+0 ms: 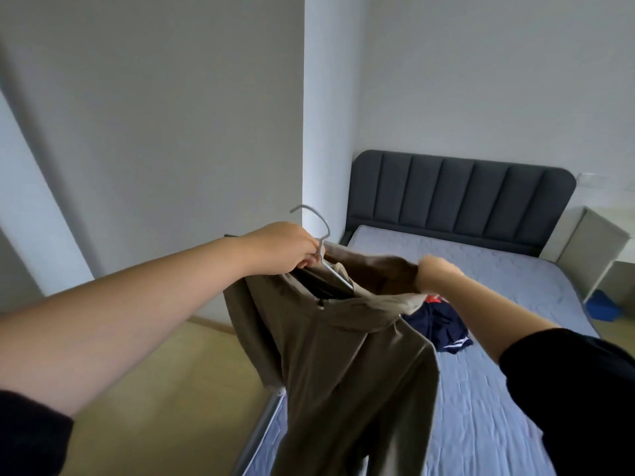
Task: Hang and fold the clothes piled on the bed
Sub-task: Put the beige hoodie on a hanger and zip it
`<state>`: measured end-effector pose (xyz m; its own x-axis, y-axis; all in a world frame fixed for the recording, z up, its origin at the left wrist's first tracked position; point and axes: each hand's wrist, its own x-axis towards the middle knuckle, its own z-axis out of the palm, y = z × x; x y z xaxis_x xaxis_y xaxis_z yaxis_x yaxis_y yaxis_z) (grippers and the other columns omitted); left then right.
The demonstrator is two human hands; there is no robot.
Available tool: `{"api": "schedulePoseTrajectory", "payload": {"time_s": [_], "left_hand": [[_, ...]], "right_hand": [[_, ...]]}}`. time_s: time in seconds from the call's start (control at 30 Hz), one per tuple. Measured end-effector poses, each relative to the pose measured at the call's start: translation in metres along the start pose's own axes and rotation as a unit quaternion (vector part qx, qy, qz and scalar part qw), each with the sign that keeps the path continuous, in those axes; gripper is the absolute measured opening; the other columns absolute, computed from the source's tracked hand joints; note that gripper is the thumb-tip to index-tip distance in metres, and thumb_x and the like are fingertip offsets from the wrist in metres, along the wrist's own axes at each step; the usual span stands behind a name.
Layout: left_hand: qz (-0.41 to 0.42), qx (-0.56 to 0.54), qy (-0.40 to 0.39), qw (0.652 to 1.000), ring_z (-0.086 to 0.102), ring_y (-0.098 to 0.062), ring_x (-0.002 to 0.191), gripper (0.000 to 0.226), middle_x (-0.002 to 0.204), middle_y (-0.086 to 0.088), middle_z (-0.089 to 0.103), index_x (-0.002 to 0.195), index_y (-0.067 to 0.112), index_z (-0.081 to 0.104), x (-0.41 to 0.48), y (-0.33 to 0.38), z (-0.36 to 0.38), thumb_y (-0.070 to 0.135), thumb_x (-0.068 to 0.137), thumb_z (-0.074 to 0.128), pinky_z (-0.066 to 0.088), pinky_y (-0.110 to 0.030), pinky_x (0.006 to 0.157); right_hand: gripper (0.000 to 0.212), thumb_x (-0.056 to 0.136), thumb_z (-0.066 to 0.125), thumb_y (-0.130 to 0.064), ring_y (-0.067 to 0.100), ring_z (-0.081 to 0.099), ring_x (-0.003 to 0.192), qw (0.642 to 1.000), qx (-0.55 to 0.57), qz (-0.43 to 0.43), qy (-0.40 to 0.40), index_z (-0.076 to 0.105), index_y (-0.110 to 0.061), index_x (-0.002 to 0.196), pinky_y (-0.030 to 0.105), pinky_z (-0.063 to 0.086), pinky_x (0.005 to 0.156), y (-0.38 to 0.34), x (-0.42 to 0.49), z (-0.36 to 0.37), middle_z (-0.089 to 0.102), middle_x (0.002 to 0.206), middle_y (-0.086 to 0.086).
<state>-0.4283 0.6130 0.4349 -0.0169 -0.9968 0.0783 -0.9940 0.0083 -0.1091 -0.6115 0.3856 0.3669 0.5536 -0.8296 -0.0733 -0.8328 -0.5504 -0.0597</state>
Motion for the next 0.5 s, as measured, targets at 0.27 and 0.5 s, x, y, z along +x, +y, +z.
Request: {"api": "schedulePoseTrajectory", "payload": {"time_s": [0.27,0.5], "left_hand": [[-0.046,-0.082,0.003,0.996,0.057,-0.018,0.099,0.024,0.103,0.000,0.065,0.086,0.011,0.069,0.012,0.009,0.001,0.008,0.091,0.045,0.043,-0.036,0.090],[-0.022,-0.053,-0.015,0.998,0.057,-0.017,0.090,0.023,0.093,0.006,0.065,0.078,0.018,0.063,0.009,0.017,0.009,0.011,0.091,0.044,0.043,-0.032,0.079]], "right_hand": [[0.045,0.099,0.043,-0.042,0.020,0.057,0.061,0.828,0.435,-0.143,-0.323,0.061,-0.002,0.089,0.029,0.050,0.057,-0.054,-0.038,-0.025,0.060,0.072,0.009],[0.006,0.080,0.067,-0.008,0.017,0.052,0.060,0.934,0.237,-0.191,-0.188,0.066,-0.008,0.074,0.022,0.047,0.053,-0.064,-0.049,-0.020,0.057,0.067,0.007]]}}
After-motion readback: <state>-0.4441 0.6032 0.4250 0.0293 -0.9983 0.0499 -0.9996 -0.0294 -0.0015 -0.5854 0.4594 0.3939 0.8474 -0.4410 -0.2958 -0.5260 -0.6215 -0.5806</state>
